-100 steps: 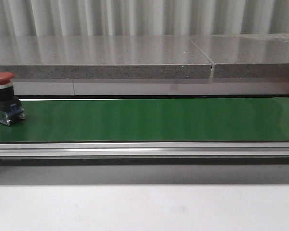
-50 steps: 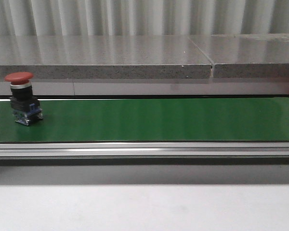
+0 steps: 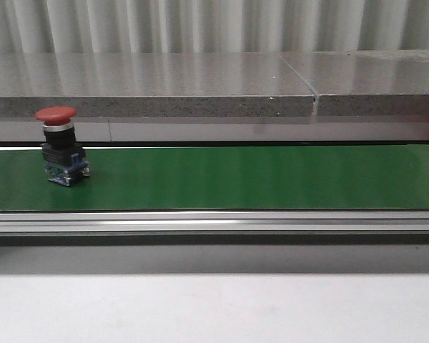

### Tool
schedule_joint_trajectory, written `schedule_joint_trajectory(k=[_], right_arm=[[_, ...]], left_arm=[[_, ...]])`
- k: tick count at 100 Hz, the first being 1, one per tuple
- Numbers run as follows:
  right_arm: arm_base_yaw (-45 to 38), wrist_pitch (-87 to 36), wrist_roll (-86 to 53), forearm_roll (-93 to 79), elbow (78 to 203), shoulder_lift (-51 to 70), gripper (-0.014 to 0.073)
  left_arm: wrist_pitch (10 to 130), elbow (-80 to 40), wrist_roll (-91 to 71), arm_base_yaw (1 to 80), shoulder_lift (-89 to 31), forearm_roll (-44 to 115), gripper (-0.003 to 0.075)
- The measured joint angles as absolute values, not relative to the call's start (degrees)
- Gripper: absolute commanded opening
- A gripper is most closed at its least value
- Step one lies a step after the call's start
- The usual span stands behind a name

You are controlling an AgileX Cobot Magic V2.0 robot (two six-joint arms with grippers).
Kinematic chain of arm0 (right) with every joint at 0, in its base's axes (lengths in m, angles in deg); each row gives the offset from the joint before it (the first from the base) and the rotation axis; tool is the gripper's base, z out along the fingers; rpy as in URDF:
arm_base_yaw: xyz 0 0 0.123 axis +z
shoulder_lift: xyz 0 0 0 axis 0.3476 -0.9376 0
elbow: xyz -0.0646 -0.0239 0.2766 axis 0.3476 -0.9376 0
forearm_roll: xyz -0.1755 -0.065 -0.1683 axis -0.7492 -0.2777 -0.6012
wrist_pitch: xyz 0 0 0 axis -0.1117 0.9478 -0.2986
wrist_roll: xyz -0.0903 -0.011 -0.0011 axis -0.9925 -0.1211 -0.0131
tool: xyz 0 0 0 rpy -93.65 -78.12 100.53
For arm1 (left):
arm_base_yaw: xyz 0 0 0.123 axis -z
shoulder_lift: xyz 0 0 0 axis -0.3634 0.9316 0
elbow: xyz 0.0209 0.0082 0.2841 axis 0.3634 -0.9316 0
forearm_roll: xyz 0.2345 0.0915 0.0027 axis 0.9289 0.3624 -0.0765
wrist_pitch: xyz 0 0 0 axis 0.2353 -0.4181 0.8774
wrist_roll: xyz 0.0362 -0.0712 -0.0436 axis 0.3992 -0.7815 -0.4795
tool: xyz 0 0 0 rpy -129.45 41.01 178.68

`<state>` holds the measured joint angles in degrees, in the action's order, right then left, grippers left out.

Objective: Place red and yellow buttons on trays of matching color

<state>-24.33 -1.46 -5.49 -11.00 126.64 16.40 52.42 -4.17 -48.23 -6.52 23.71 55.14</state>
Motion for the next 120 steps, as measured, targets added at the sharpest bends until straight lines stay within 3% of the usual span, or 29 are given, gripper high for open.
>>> schedule_joint_trajectory(k=[14,49,80,120], right_arm=[[-24.3,-1.5,-5.5,-11.0,126.6,16.4,-0.0068],[-24.3,-1.5,-5.5,-11.0,126.6,16.4,-0.0068],[-24.3,-1.5,-5.5,-11.0,126.6,16.4,-0.0068],[-24.3,-1.5,-5.5,-11.0,126.6,16.4,-0.0068]], left_arm=[[51.0,-3.9,-48.2,-6.5,22.6,55.3,-0.0020],[45.2,-3.9,-48.2,-5.0,10.9,55.6,-0.0020],[40.8,-5.1,-48.2,5.8,0.6,55.5,-0.0020],[42.1,-12.4,-47.9,14.1,-0.3,56.2,-0.0020]])
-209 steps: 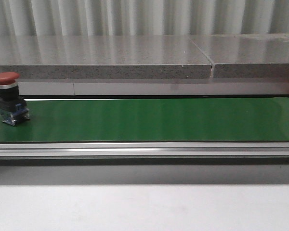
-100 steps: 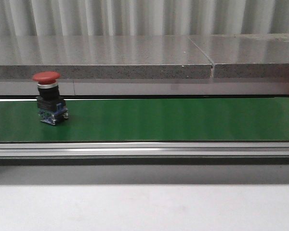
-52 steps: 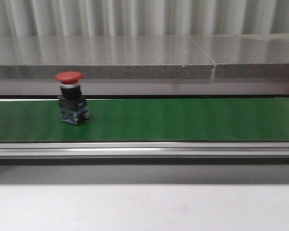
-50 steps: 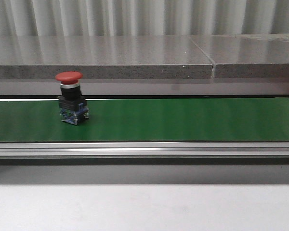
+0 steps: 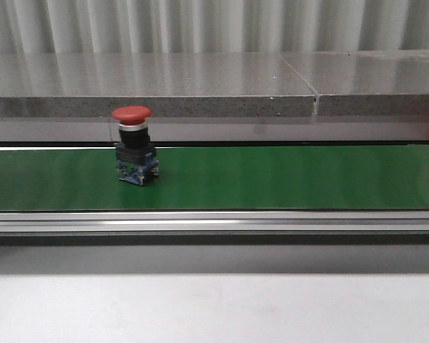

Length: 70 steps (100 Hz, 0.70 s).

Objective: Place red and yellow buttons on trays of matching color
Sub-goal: 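Grasp the yellow button and set it on the conveyor with the left gripper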

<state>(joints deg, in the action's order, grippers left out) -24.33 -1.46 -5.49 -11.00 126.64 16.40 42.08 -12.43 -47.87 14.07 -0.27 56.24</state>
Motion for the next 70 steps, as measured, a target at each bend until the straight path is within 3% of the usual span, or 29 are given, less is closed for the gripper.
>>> schedule_joint_trajectory(k=[51,60,70], right_arm=[[-24.3,-1.5,-5.5,-11.0,126.6,16.4,-0.0068],[-24.3,-1.5,-5.5,-11.0,126.6,16.4,-0.0068],[-24.3,-1.5,-5.5,-11.0,126.6,16.4,-0.0068]], left_arm=[[43.2,-14.1,-47.8,14.3,2.3,56.6,-0.0004],[43.1,-14.1,-47.8,14.3,3.2,56.5,0.0072],[42.7,-14.1,-47.8,14.3,3.2,56.2,0.0226]])
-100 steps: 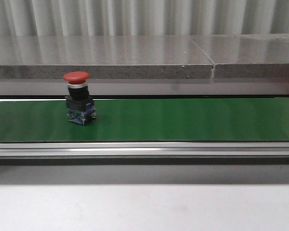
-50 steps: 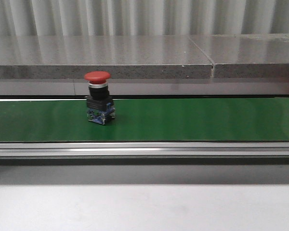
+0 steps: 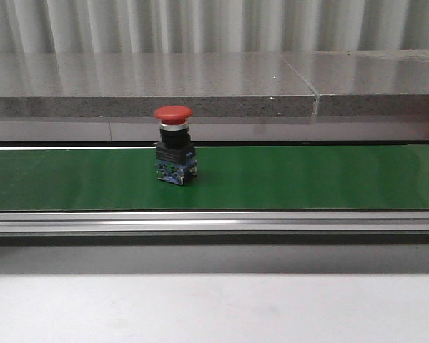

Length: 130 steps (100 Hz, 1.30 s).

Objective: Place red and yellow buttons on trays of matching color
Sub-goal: 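Grasp the yellow button and set it on the conveyor with the left gripper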

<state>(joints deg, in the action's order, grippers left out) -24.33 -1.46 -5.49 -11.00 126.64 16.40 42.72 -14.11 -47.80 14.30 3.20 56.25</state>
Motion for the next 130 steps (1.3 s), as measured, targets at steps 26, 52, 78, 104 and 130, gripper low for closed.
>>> schedule_joint_trajectory(k=[26,52,78,104,130], right_arm=[[-24.3,-1.5,-5.5,-11.0,126.6,16.4,-0.0068],[-24.3,-1.5,-5.5,-11.0,126.6,16.4,-0.0068],[-24.3,-1.5,-5.5,-11.0,126.6,16.4,-0.0068],[-24.3,-1.5,-5.5,-11.0,126.6,16.4,-0.0068],[-24.3,-1.5,-5.5,-11.0,126.6,16.4,-0.0068]], left_arm=[[41.9,-14.1,-47.7,14.3,3.2,55.7,0.0596],[40.5,-14.1,-46.5,15.1,0.8,55.4,0.0598],[39.9,-14.1,-45.7,19.8,-6.8,55.3,0.0598],[39.2,-14.1,-45.6,22.0,-15.1,55.2,0.0598],[39.8,-16.6,-45.5,22.0,-23.9,55.2,0.0571]])
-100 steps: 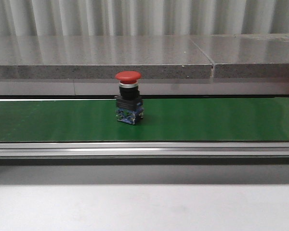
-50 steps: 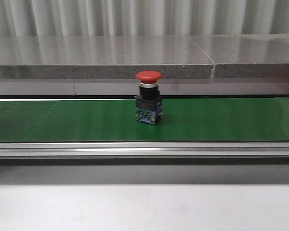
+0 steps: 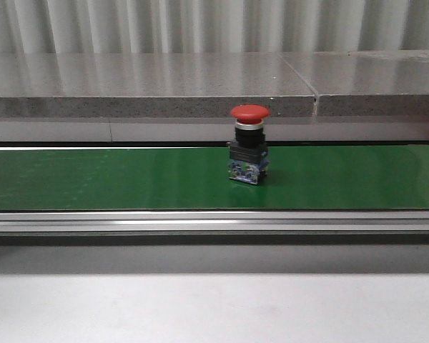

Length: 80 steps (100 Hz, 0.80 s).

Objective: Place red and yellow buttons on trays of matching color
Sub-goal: 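Grasp the yellow button and set it on the conveyor with the left gripper, then grasp the red button at the conveyor's end with the right gripper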

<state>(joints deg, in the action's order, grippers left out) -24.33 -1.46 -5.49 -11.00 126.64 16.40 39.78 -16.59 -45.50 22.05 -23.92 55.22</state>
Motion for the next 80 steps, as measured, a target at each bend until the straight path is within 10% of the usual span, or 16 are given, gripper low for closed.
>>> schedule_joint_trajectory(k=[28,56,80], right_arm=[[-24.3,-1.5,-5.5,-11.0,126.6,16.4,-0.0068],[-24.3,-1.5,-5.5,-11.0,126.6,16.4,-0.0068],[-24.3,-1.5,-5.5,-11.0,126.6,16.4,-0.0068]], left_arm=[[44.3,-28.0,-45.4,22.0,-37.1,55.2,0.0377],[45.4,-38.5,-45.4,22.0,-47.9,55.2,-0.0019],[45.4,-41.0,-45.4,22.0,-50.0,55.2,-0.0020]])
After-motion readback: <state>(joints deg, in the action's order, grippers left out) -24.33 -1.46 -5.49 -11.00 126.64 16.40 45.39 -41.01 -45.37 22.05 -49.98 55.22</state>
